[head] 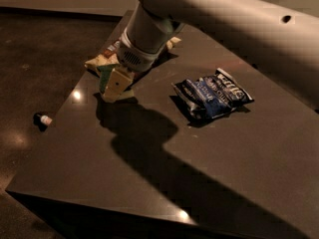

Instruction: Move sponge near brown chip bag

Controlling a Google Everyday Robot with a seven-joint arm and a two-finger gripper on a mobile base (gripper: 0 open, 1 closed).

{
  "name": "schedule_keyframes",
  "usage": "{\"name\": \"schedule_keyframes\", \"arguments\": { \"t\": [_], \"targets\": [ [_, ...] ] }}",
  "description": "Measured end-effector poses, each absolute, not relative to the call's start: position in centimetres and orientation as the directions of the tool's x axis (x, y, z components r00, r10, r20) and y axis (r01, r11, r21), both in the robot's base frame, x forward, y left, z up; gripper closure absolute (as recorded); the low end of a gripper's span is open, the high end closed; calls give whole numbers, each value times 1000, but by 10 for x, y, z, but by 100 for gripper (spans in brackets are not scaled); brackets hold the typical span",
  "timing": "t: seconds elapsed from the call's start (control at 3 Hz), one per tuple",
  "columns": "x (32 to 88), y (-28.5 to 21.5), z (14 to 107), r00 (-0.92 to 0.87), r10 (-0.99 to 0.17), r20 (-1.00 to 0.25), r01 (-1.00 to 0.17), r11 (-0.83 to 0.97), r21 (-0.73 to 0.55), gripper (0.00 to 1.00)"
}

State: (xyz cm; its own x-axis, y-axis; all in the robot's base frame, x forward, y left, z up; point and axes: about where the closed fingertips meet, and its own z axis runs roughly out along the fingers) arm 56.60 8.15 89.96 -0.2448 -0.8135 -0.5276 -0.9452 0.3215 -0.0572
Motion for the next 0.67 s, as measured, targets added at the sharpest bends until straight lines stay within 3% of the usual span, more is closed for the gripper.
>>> {"name": "schedule_keyframes", "arguments": {
  "t": [0.33, 0.67],
  "targets": [
    [578, 81, 891, -246, -825, -508, -940, 332, -84, 12],
    [577, 82, 891, -244, -826, -508, -940, 329, -84, 0]
  ]
}}
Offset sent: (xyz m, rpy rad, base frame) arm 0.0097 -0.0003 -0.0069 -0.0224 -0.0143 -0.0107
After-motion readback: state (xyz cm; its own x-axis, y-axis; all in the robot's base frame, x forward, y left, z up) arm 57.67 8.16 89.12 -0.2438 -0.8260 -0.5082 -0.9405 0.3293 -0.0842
